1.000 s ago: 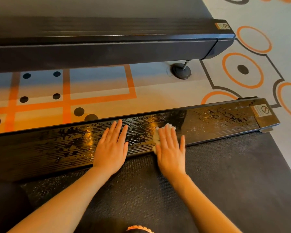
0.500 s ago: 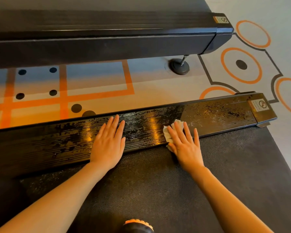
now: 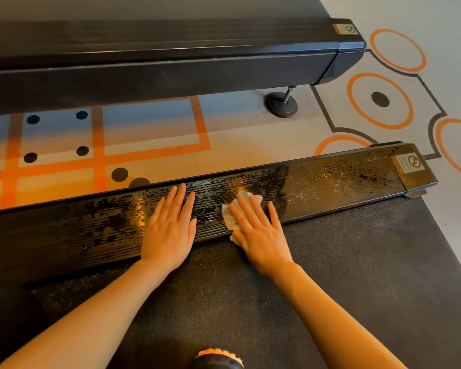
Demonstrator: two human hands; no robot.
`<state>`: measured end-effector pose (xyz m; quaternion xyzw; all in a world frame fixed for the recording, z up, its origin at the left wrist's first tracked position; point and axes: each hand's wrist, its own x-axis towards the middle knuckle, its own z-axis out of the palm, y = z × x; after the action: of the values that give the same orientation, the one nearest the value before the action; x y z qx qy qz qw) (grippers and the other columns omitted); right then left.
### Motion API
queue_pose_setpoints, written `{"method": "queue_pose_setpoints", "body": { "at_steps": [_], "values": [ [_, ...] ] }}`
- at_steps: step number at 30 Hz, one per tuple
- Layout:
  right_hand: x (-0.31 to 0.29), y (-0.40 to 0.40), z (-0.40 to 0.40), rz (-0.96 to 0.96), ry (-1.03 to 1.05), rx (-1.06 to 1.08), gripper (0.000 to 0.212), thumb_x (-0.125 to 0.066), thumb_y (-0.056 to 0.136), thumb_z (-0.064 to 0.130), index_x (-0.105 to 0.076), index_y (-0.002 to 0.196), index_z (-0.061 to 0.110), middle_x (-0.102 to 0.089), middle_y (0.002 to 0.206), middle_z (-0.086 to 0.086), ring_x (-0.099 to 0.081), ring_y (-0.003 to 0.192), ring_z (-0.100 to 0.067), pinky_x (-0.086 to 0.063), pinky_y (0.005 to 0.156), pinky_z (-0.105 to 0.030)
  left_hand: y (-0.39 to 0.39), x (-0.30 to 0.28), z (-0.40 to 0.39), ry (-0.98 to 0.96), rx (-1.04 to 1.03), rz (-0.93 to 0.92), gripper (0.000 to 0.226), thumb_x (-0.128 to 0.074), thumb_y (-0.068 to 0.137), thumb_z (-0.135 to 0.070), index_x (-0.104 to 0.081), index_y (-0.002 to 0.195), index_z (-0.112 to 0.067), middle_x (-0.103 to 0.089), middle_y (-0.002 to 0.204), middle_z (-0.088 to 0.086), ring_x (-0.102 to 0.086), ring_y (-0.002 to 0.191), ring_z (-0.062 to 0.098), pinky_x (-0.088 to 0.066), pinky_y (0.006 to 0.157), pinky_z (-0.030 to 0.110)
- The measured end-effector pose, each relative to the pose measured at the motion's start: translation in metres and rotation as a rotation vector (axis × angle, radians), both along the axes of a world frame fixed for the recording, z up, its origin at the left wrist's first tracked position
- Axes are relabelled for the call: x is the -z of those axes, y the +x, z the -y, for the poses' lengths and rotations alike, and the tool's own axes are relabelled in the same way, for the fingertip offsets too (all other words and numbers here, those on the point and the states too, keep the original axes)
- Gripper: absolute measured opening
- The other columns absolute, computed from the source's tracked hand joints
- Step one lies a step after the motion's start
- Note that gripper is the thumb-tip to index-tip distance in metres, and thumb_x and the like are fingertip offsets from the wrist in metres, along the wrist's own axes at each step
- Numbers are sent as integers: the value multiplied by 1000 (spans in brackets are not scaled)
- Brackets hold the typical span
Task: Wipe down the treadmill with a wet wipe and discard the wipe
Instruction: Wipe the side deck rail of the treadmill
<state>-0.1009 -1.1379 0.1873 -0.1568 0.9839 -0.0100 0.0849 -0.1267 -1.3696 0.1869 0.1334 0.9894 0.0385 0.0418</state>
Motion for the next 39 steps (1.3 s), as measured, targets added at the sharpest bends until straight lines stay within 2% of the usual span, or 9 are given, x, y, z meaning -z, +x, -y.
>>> {"method": "queue_pose_setpoints", "body": {
  "at_steps": [5,8,17,21,25,28,32,36,39],
  "values": [
    [-7,-5,-50,71,-52,276,63,1,98,55,11,156,30,19,162,8,18,150,-14,19,118,-40,0,0,0,5,1,10,63,-17,100,-42,-29,151,-8,-19,160,13,-18,148,26,-18,118,42],
    [-13,-16,-58,97,-33,294,64,5,95,56,17,153,30,22,161,6,21,149,-15,20,117,-41,0,-1,0,22,-2,18,63,-18,99,-41,-30,151,-7,-21,160,14,-20,148,27,-20,118,43],
    [-16,-58,-35,86,-88,386,59,-16,107,43,10,157,26,16,164,1,19,149,-17,15,118,-44,0,-5,1,22,11,63,61,-20,100,-40,-32,150,-6,-25,158,16,-24,146,29,-21,116,42],
    [-21,-46,-35,94,-91,364,58,-18,106,44,5,157,29,13,165,1,16,150,-18,12,119,-44,-2,-13,-2,23,-1,92,58,-23,102,-38,-31,151,-7,-22,159,15,-20,147,28,-17,116,41],
    [-30,-48,-35,91,-79,341,57,-24,106,45,-7,158,28,4,166,-5,7,152,-25,8,120,-44,-4,-24,-2,92,-6,168,60,-31,104,-38,-14,156,-13,-1,163,9,1,151,24,0,118,35],
    [-38,-46,-25,45,-85,328,56,-22,104,44,-20,157,23,-6,165,-13,-2,152,-32,2,120,-44,-6,-35,2,125,-27,211,61,-26,105,-40,0,157,-19,6,164,5,7,151,20,1,120,32],
    [-44,-46,0,72,-94,220,62,-21,100,50,-35,152,19,-21,162,-13,-12,150,-34,-6,118,-46,-1,-49,20,140,-89,235,59,-25,105,-41,-3,157,-21,4,165,5,6,151,20,4,118,30],
    [-47,-50,30,130,-127,110,70,-11,96,57,-31,154,23,-14,163,-7,-2,151,-24,1,120,-41,3,-60,44,162,-162,252,60,-25,105,-43,-2,157,-23,5,165,4,6,151,19,1,119,30],
    [-50,-49,49,135,-98,60,71,-10,95,58,-31,154,24,-16,163,-7,-6,151,-26,4,118,-40,6,-65,58,158,-187,257,58,-24,106,-42,-4,157,-24,3,165,3,5,151,19,-2,120,31]
  ]
}}
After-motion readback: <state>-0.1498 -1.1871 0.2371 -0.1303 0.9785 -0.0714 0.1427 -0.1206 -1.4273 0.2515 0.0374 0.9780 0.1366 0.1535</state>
